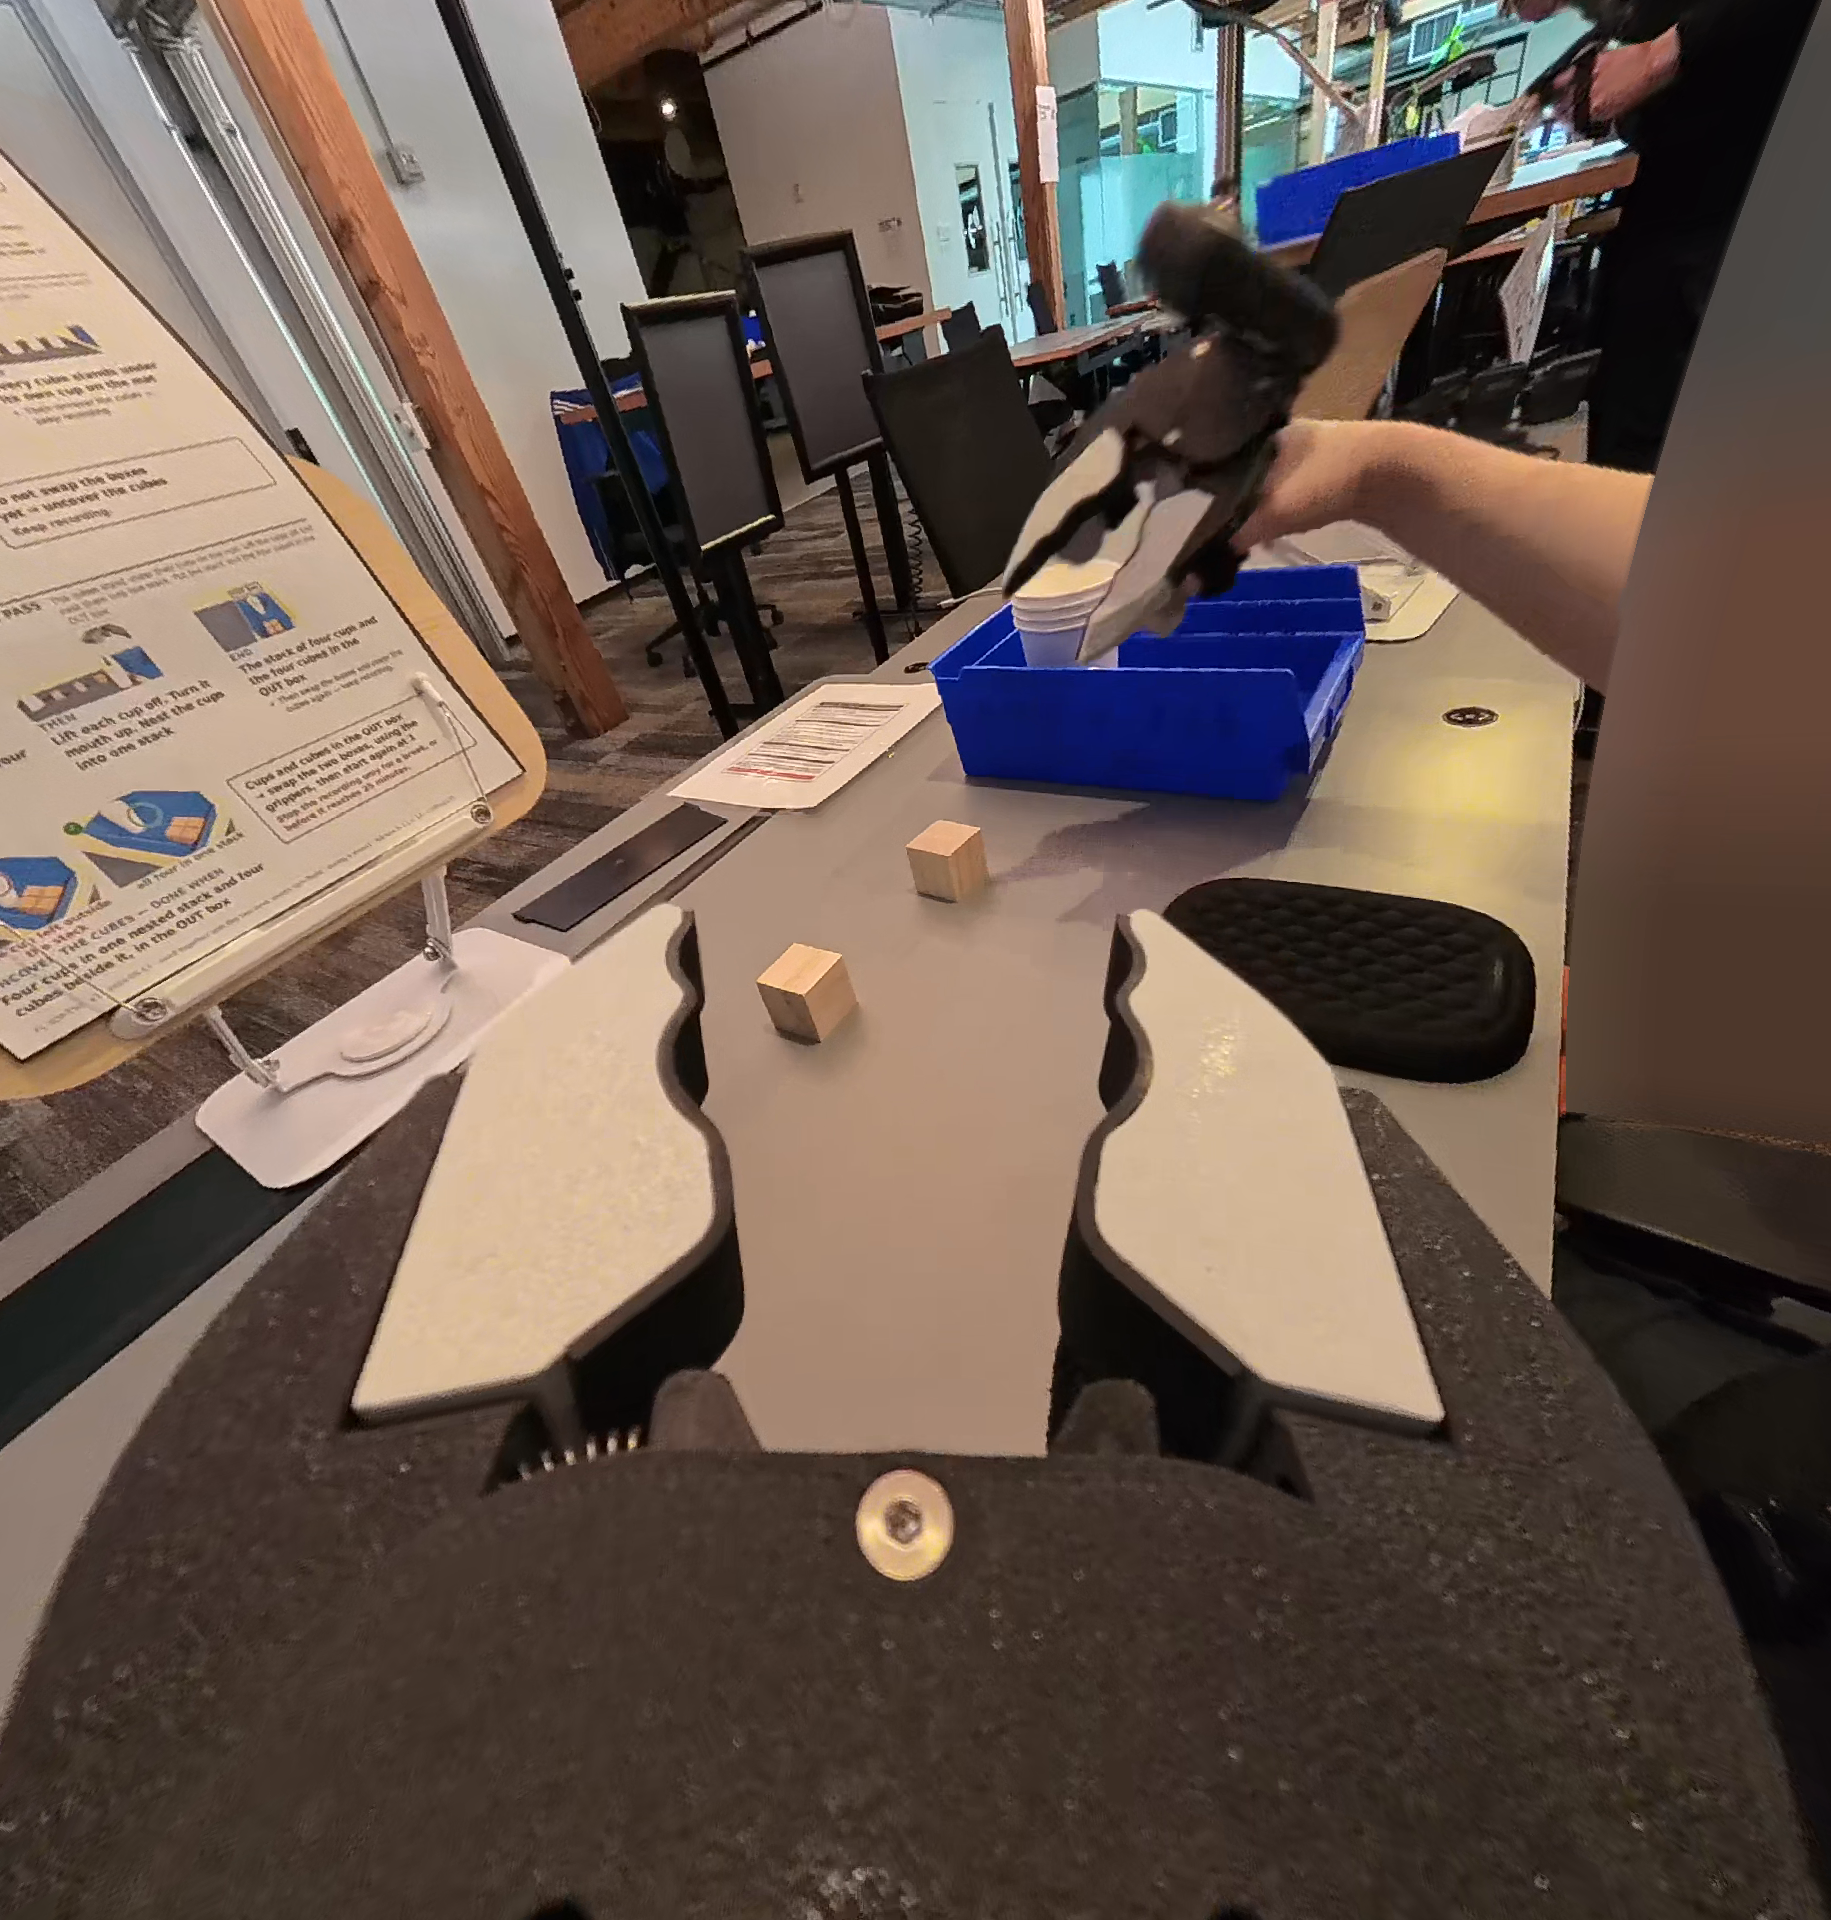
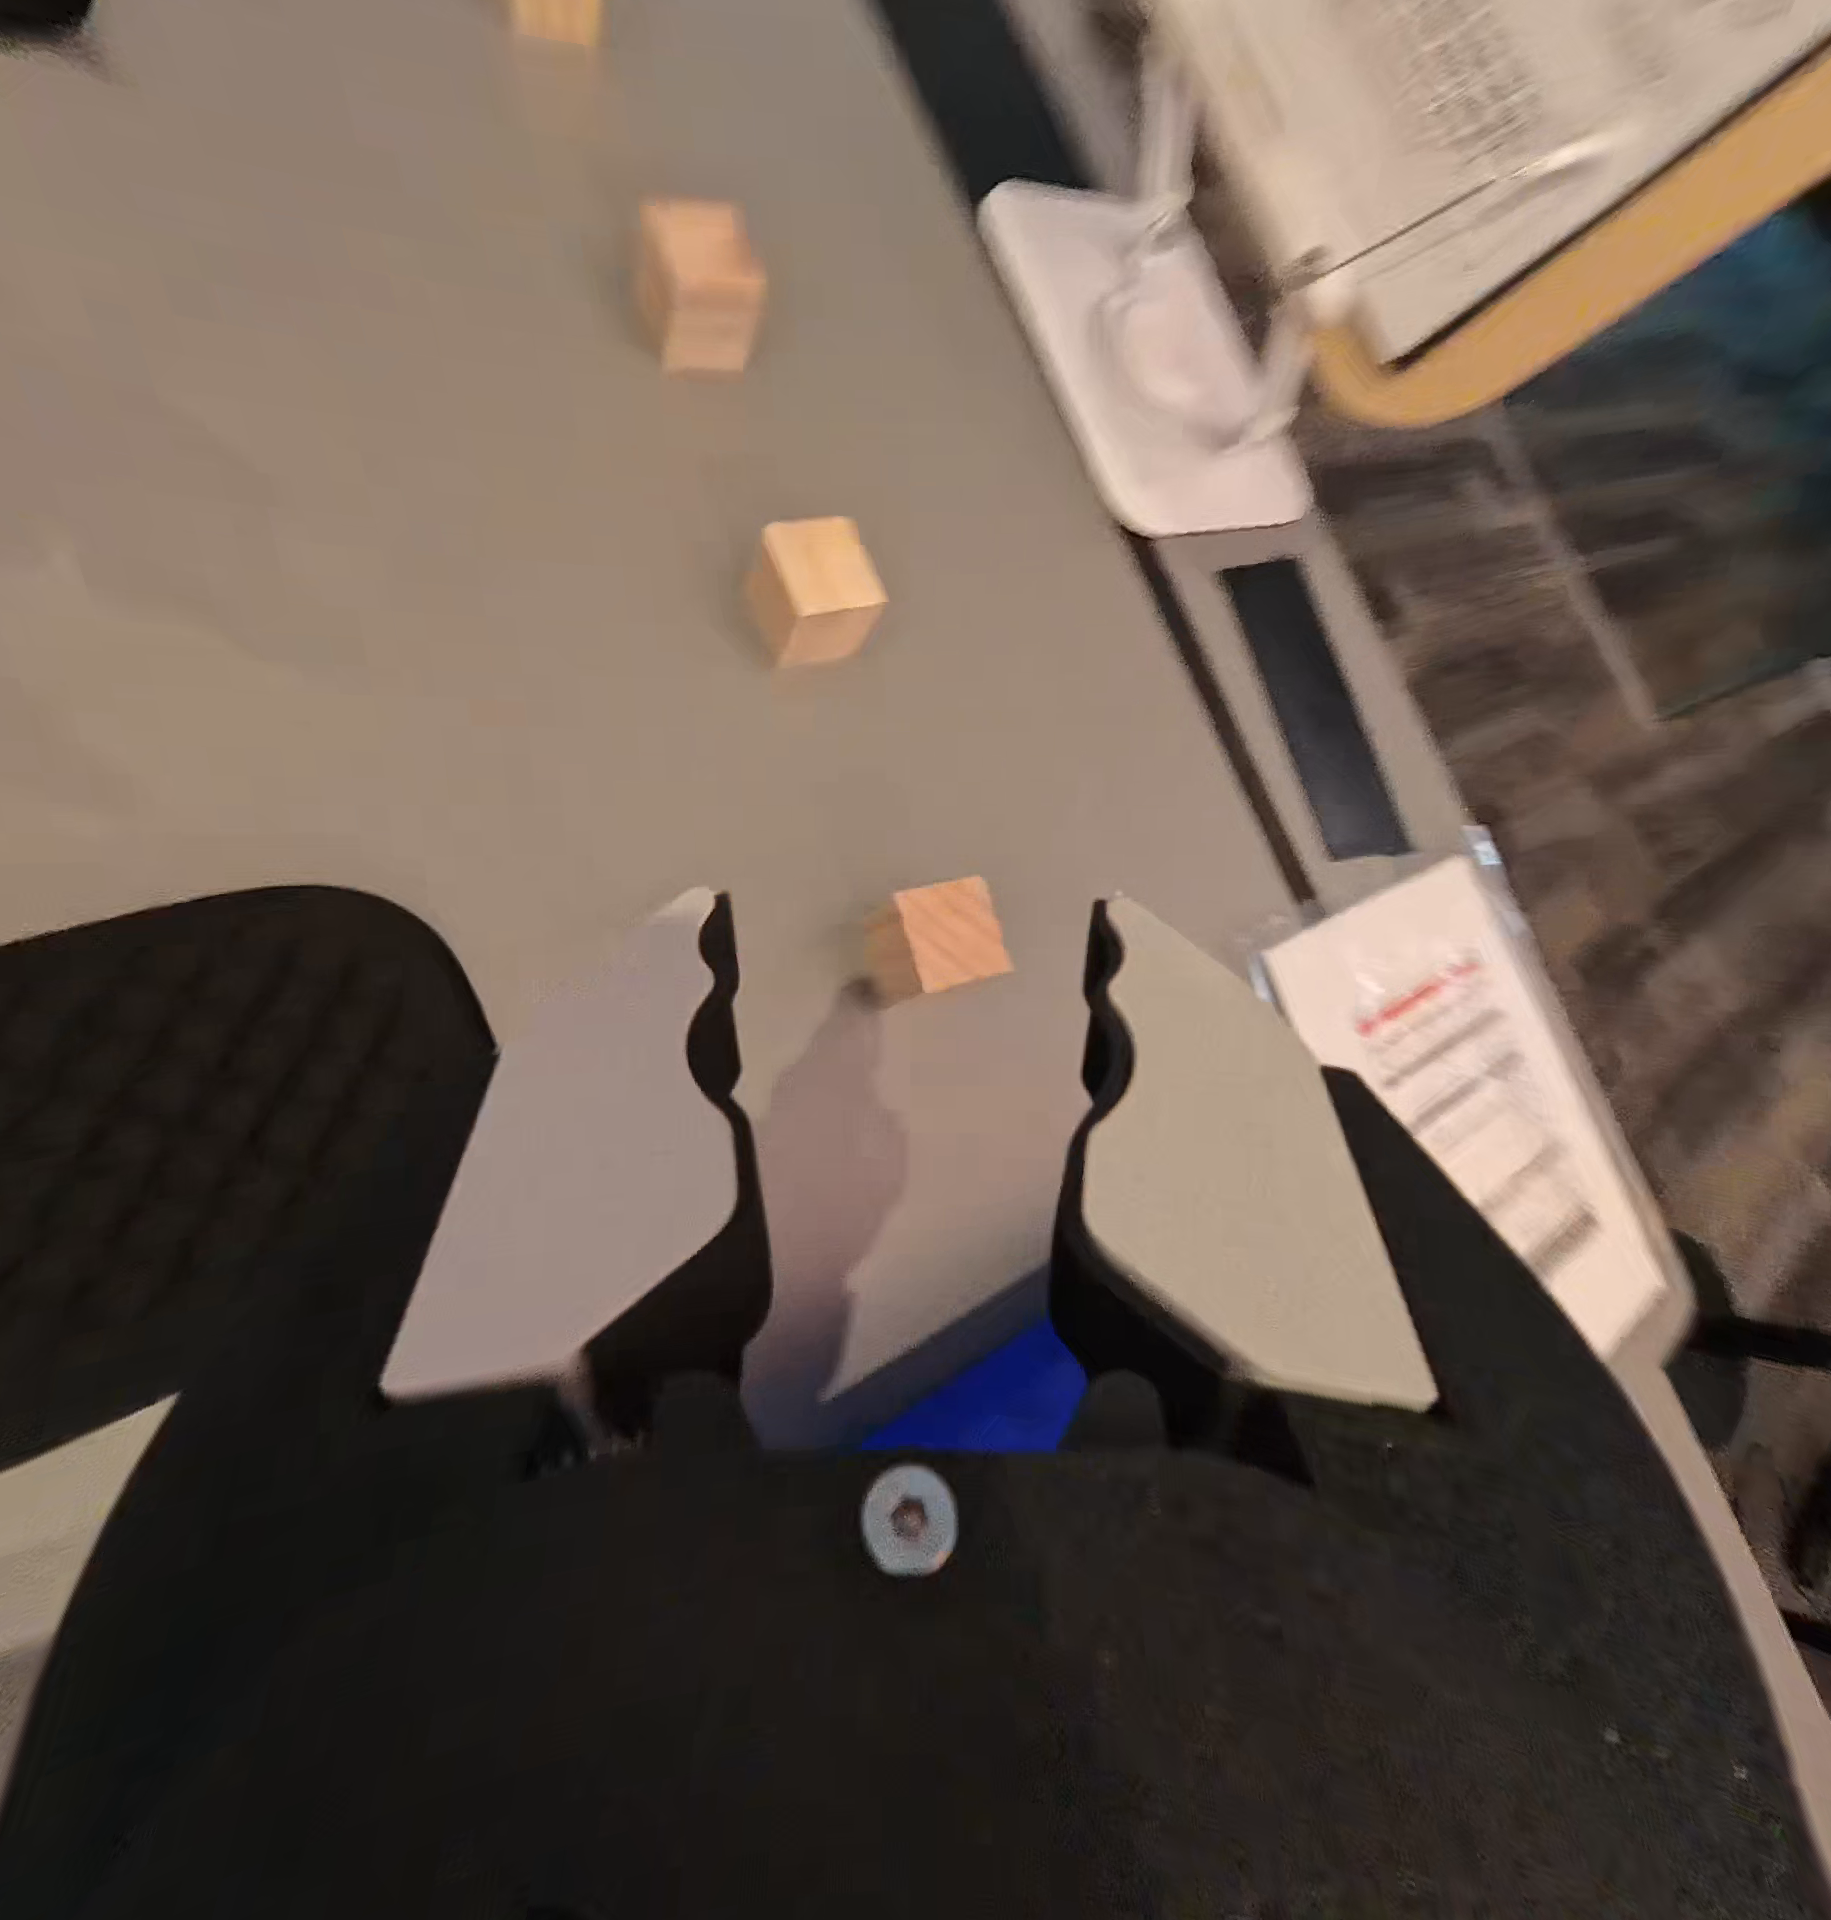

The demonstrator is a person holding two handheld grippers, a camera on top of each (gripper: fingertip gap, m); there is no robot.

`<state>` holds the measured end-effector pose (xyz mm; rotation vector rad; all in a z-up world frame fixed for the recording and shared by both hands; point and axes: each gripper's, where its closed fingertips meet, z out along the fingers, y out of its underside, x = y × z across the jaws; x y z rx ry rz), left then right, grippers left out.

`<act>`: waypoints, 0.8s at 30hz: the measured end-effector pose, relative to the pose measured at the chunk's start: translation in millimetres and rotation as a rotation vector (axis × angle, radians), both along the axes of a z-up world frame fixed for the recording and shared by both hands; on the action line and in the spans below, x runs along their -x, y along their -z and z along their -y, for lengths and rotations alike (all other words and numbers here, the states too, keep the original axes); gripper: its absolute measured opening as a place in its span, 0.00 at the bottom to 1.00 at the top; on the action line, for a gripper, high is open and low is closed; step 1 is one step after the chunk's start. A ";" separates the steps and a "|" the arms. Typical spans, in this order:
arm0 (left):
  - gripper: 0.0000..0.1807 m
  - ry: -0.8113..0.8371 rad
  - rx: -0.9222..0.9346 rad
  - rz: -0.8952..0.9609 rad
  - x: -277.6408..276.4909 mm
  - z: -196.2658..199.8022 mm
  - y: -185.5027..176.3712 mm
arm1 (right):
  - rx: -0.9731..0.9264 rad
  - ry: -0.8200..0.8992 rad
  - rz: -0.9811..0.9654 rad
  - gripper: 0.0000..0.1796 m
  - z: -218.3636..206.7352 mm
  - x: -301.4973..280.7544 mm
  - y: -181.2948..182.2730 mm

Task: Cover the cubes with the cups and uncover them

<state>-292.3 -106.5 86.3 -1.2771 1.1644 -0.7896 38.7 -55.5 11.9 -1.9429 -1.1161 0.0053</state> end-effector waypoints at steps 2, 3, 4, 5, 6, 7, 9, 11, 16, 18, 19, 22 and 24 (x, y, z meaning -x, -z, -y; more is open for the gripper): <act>0.41 -0.007 0.009 -0.008 3.6 0.0 1.4 | 0.147 -0.052 0.064 0.35 -20.0 8.8 29.8; 0.41 -0.010 0.012 -0.015 5.2 0.3 2.0 | 0.210 -0.062 0.125 0.35 -29.3 7.0 45.8; 0.41 -0.017 0.011 -0.023 7.0 0.3 2.3 | 0.265 -0.071 0.192 0.35 -37.1 3.4 61.2; 0.41 -0.026 0.006 -0.029 8.7 0.2 2.1 | 0.311 -0.075 0.254 0.35 -44.2 -1.1 75.3; 0.41 -0.035 0.002 -0.033 10.5 0.1 1.7 | 0.358 -0.082 0.301 0.35 -49.3 -5.0 88.1; 0.41 -0.040 0.001 -0.035 12.2 0.1 1.6 | 0.398 -0.087 0.337 0.35 -53.8 -8.1 99.1; 0.41 -0.053 0.002 -0.040 15.6 -1.1 2.5 | 0.435 -0.093 0.396 0.35 -63.9 -14.6 115.2; 0.41 -0.066 0.006 -0.043 18.3 -3.4 4.2 | 0.464 -0.090 0.420 0.35 -71.6 -18.7 126.0; 0.41 -0.077 0.017 -0.053 18.8 -6.7 7.8 | 0.504 -0.099 0.430 0.34 -80.3 -18.9 140.2; 0.41 -0.076 0.016 -0.055 18.3 -6.7 7.8 | 0.525 -0.107 0.437 0.33 -79.7 -18.6 146.7; 0.41 -0.076 0.015 -0.056 18.1 -6.7 7.5 | 0.533 -0.107 0.447 0.33 -79.5 -19.2 150.1; 0.41 -0.077 0.015 -0.055 18.0 -6.8 6.6 | 0.554 -0.101 0.450 0.32 -79.7 -18.0 158.7; 0.41 -0.078 0.016 -0.053 17.9 -6.5 6.0 | 0.565 -0.098 0.435 0.30 -80.1 -16.2 162.3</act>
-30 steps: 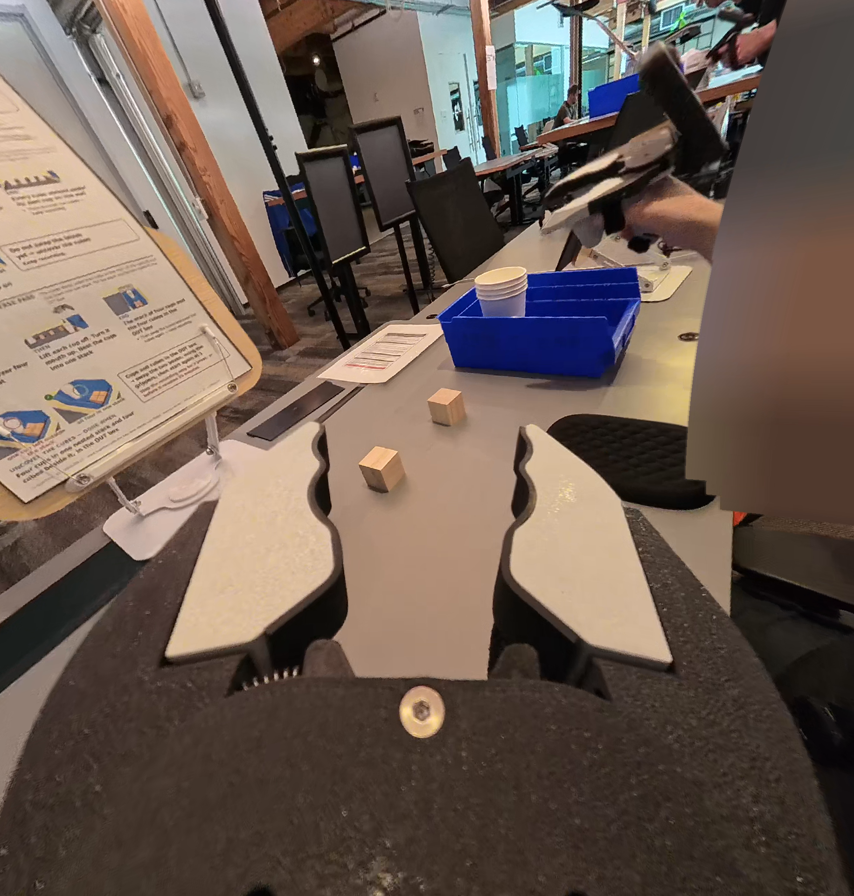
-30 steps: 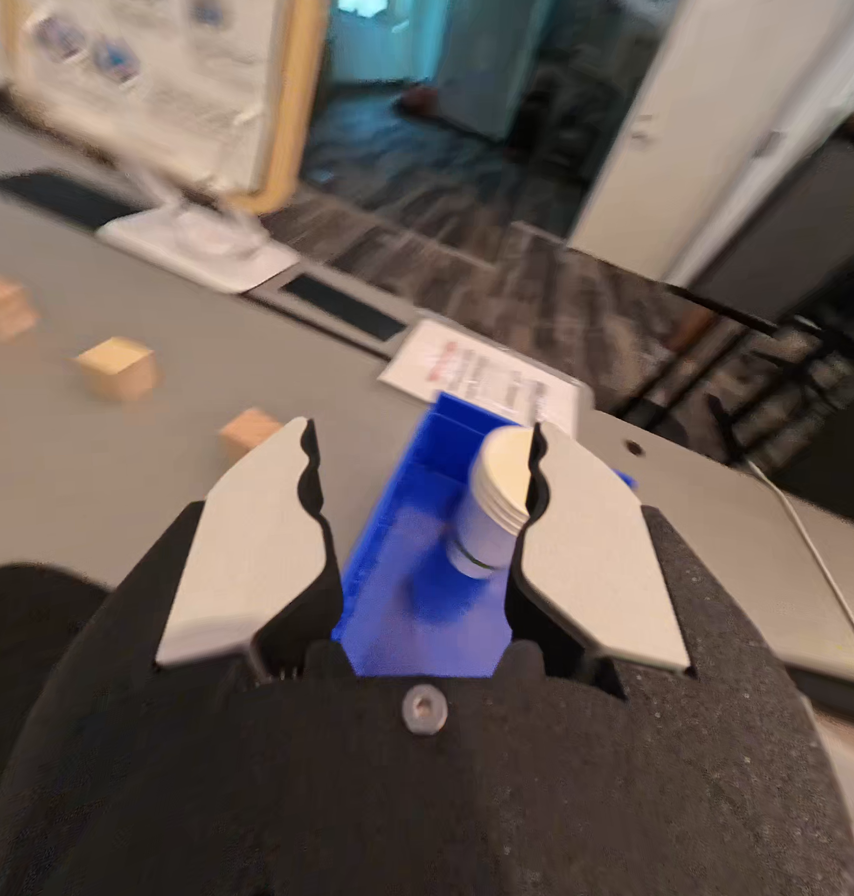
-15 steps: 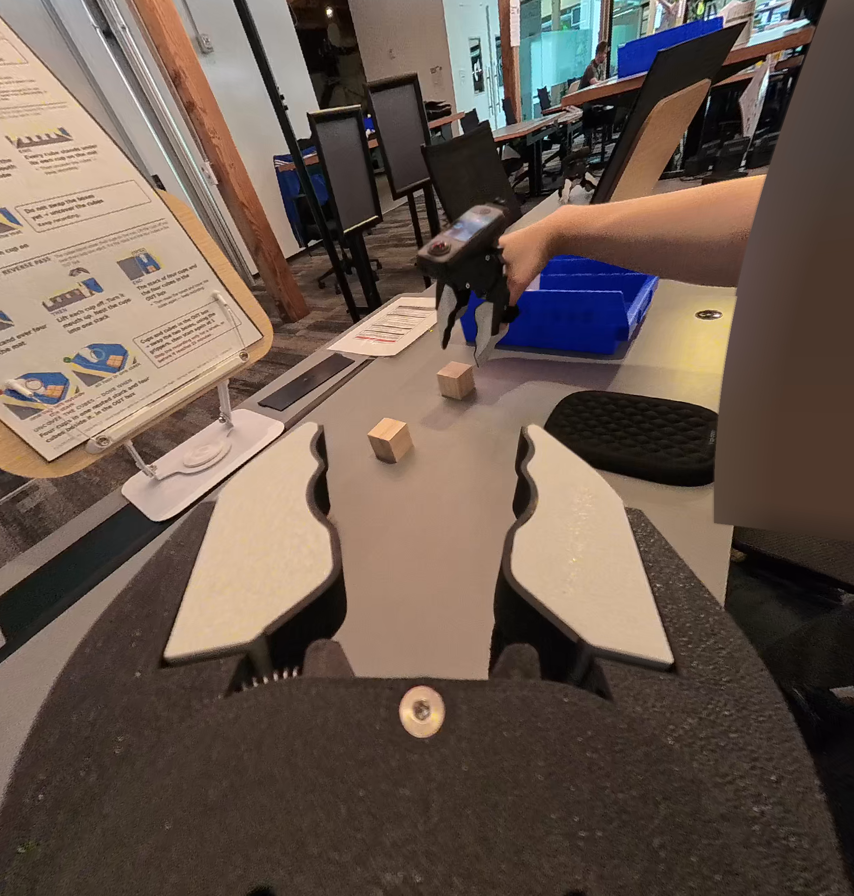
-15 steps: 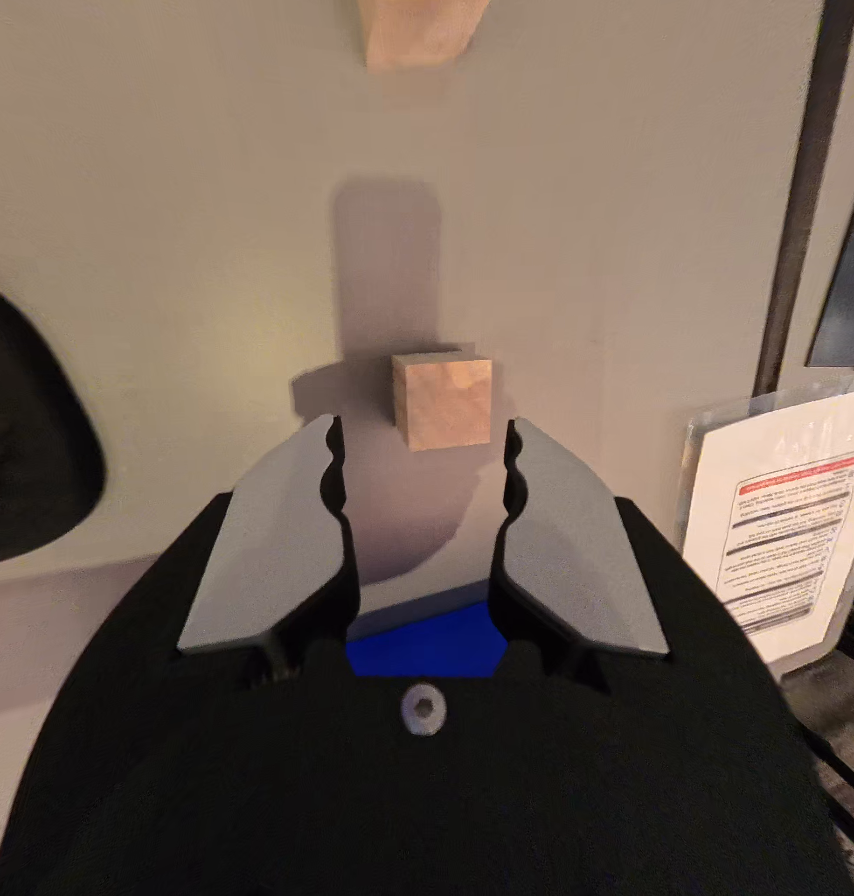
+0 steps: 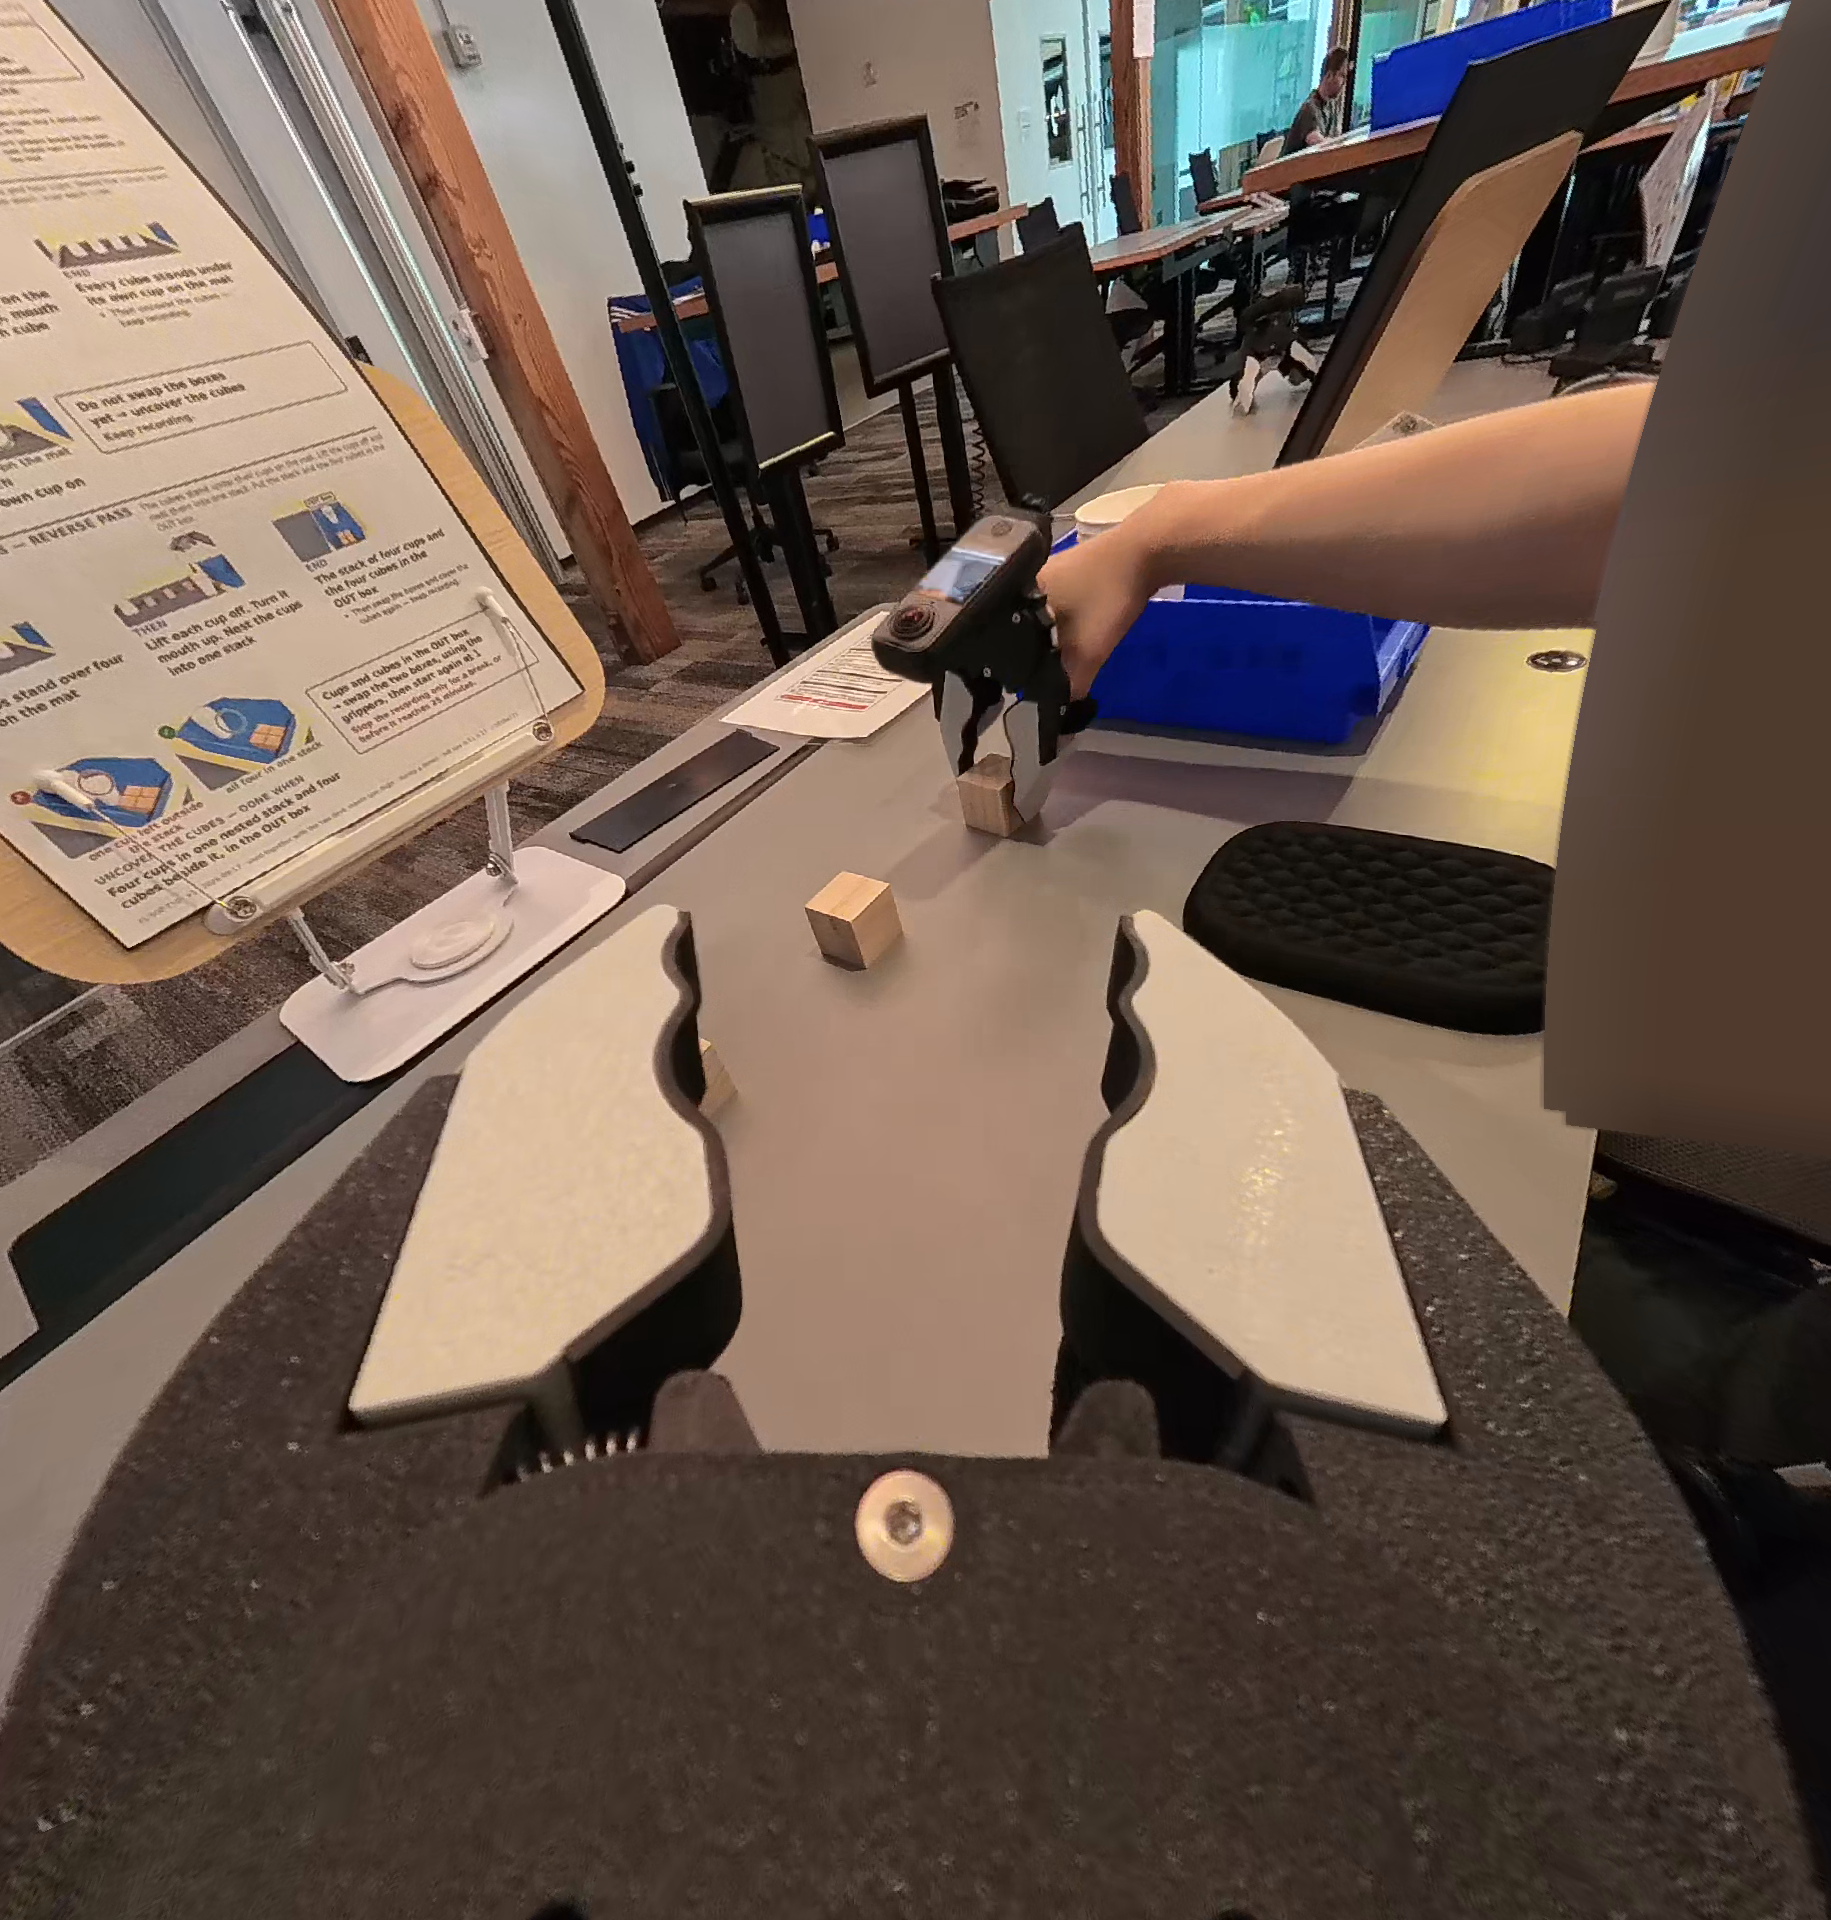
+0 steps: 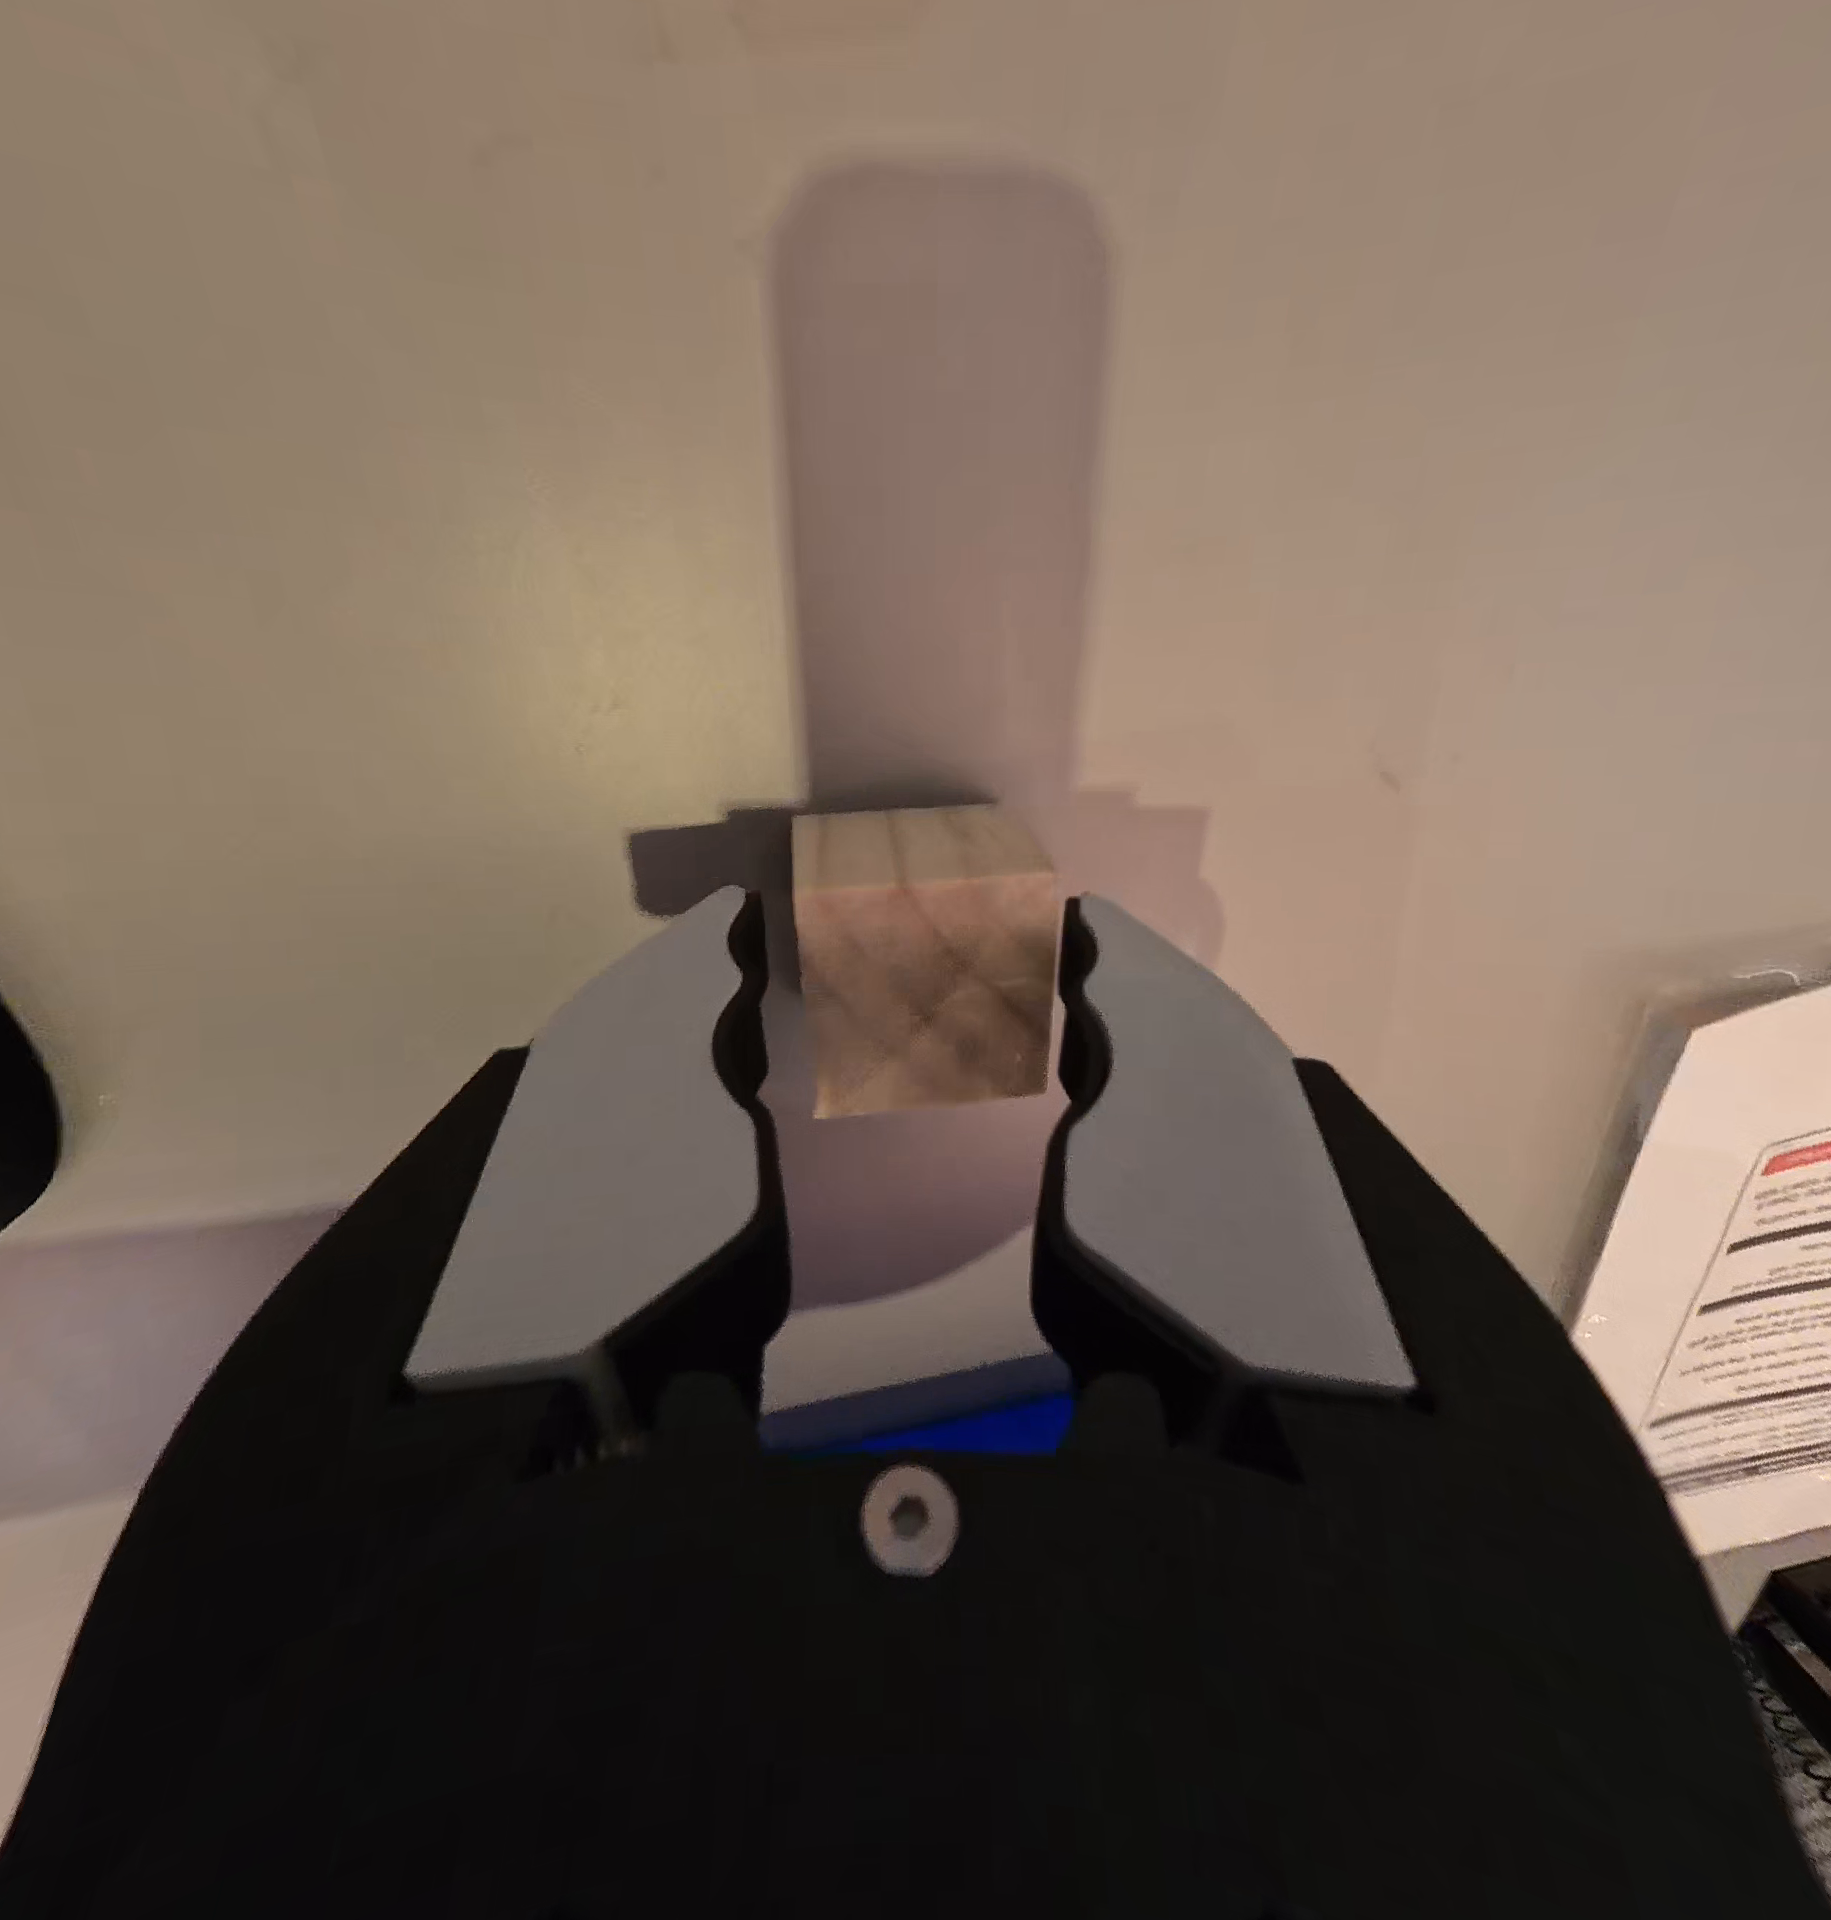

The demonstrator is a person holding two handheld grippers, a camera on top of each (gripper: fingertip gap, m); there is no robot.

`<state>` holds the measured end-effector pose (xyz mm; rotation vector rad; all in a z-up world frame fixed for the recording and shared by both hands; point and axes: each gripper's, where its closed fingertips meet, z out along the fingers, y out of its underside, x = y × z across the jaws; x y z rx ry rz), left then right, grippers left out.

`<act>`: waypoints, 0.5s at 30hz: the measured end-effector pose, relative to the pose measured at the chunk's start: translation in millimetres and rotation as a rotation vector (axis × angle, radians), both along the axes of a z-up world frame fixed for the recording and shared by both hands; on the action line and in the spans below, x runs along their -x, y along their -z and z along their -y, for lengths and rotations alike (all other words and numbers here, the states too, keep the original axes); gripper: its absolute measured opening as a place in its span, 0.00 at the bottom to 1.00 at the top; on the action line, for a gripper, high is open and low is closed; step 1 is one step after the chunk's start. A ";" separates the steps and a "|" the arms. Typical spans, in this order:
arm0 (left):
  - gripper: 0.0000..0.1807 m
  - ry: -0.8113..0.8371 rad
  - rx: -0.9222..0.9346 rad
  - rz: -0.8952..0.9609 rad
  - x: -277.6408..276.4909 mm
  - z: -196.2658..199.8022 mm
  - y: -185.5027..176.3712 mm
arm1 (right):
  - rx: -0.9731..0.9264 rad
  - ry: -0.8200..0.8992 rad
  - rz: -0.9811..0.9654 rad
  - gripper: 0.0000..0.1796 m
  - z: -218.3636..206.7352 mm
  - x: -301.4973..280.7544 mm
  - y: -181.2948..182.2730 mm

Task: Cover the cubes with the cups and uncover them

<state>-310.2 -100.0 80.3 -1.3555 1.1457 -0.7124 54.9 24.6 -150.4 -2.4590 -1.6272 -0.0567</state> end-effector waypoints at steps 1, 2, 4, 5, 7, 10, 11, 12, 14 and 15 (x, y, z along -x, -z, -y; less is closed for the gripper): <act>0.42 0.000 0.001 -0.001 0.0 0.5 -0.2 | -0.005 0.002 0.004 0.29 -1.3 -0.7 1.1; 0.42 0.000 0.000 -0.003 0.2 0.8 -0.3 | -0.008 0.004 0.008 0.27 -2.2 -1.6 2.0; 0.42 -0.002 -0.006 -0.003 0.6 1.5 -1.1 | -0.002 0.009 0.008 0.25 -2.1 -2.4 2.8; 0.42 -0.001 -0.006 -0.002 0.7 2.0 -1.4 | -0.001 0.014 0.012 0.25 -2.5 -3.3 2.7; 0.42 0.000 -0.006 0.000 0.7 2.4 -2.1 | -0.008 0.009 0.020 0.25 -2.6 -4.2 2.4; 0.42 0.005 -0.006 0.000 -0.3 2.9 -1.7 | -0.006 0.001 0.031 0.25 1.3 -3.9 1.9; 0.42 0.008 -0.006 -0.001 -0.9 3.0 -1.4 | -0.004 0.003 0.032 0.25 3.7 -3.4 0.5; 0.42 0.011 -0.006 -0.001 -1.5 3.3 -1.1 | -0.003 0.008 0.027 0.25 6.5 -1.8 -2.5; 0.42 0.024 -0.005 0.000 -3.2 4.1 -0.3 | -0.041 0.012 0.018 0.25 11.8 2.3 -16.2; 0.42 0.032 -0.004 0.001 -4.2 4.3 0.4 | -0.067 0.006 0.010 0.25 16.9 5.4 -27.9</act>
